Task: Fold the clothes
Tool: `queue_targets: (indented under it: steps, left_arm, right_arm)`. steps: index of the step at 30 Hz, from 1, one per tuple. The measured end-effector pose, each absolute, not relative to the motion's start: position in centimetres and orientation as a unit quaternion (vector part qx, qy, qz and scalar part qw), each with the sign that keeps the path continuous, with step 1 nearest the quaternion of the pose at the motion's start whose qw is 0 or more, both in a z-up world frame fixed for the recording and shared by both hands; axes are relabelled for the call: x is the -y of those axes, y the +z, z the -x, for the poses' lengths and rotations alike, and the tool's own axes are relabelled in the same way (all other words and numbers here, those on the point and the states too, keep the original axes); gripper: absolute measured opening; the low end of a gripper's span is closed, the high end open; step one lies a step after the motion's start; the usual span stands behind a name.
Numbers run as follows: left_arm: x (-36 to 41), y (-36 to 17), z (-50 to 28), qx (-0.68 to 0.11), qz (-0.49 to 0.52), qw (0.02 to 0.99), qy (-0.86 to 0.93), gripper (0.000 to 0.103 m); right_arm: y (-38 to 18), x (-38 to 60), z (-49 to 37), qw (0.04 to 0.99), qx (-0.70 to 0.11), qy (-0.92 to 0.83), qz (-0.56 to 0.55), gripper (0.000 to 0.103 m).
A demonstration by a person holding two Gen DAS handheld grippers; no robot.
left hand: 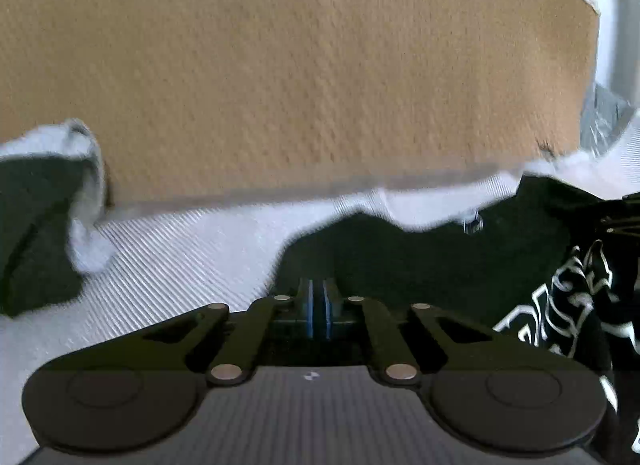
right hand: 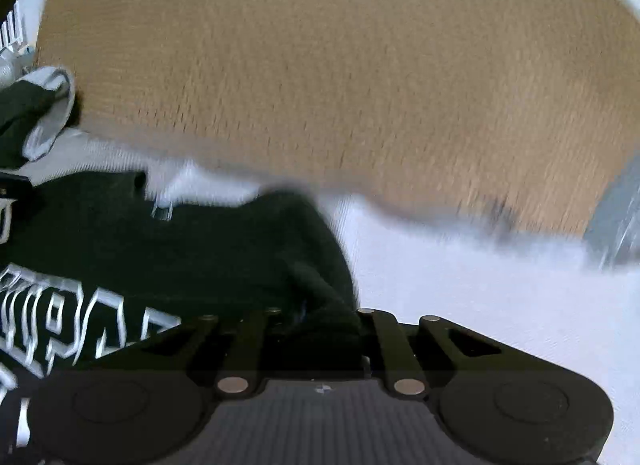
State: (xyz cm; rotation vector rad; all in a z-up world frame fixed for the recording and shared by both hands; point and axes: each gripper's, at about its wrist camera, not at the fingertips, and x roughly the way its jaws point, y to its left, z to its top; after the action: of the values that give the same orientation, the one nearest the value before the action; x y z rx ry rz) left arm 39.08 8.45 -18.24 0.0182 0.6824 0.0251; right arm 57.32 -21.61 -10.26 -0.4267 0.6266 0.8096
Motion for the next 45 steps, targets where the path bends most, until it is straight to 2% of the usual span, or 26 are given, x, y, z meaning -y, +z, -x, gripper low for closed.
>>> queue_targets:
  steps: [3,7,11,17,27,32,34,37,38,39,40,41,42,44,45]
  left_arm:
    - [-7.6,-20.6,-38.8,-0.357,-0.012,0.934,0.002,0.015]
    - [-8.2,-21.7,-37.7,-0.329,0.021,0.944,0.007,0.015]
    - [-8.4,-21.8,-37.9,-0.321,0.029,0.947,0.006,0.015]
    - [-6.5,-23.5,-38.6,-0.324,-0.034,0.945,0.013,0.013]
    - [-6.0,-23.9,-38.3,-0.325,-0.056,0.944,0.022,0.014]
    - [-5.7,-23.1,-38.9,-0.343,-0.084,0.936,0.015,0.014]
    - [-6.2,-22.4,-39.1,-0.346,-0.079,0.935,-0.002,0.019]
    - [-7.1,-20.8,-38.8,-0.319,-0.06,0.946,-0.02,0.041]
    - [-7.5,-20.1,-38.6,-0.302,-0.049,0.952,-0.025,0.052]
    - [-7.8,-19.4,-38.6,-0.294,-0.043,0.954,-0.032,0.057]
    - [-8.0,-18.9,-38.8,-0.289,-0.043,0.956,-0.039,0.057]
    - [-8.3,-18.4,-39.2,-0.287,-0.046,0.956,-0.045,0.059]
    - [-8.5,-18.0,-39.9,-0.29,-0.048,0.955,-0.05,0.063]
    - [-9.2,-17.6,-41.6,-0.309,-0.042,0.949,-0.052,0.07]
    - [-9.5,-17.7,-42.5,-0.319,-0.038,0.946,-0.051,0.07]
  right_arm:
    - [-12.5,23.4,-57.0,0.842,-0.27,0.417,0.211,0.018]
    - [-13.2,25.4,-59.6,0.845,-0.313,0.427,0.07,0.019]
    - [-14.3,26.4,-59.5,0.851,-0.291,0.437,0.027,0.019]
    - [-14.3,26.1,-58.7,0.859,-0.276,0.427,0.06,0.019]
    - [-14.1,25.2,-56.7,0.875,-0.241,0.399,0.132,0.018]
    - [-13.4,25.4,-57.4,0.865,-0.262,0.408,0.129,0.021]
    - [-12.5,25.1,-57.4,0.855,-0.268,0.416,0.157,0.026]
    - [-11.1,24.8,-57.6,0.838,-0.279,0.431,0.186,0.031]
    - [-10.4,24.9,-57.6,0.835,-0.276,0.44,0.185,0.033]
    - [-9.8,25.0,-57.7,0.831,-0.272,0.448,0.184,0.04]
    - [-9.1,25.1,-57.7,0.828,-0.268,0.457,0.183,0.052]
    - [-8.5,25.2,-57.8,0.828,-0.257,0.465,0.179,0.059]
    - [-7.9,25.3,-58.0,0.831,-0.246,0.469,0.172,0.07]
    - [-7.0,25.1,-58.8,0.834,-0.24,0.471,0.159,0.073]
    - [-6.9,24.8,-59.3,0.834,-0.242,0.472,0.153,0.073]
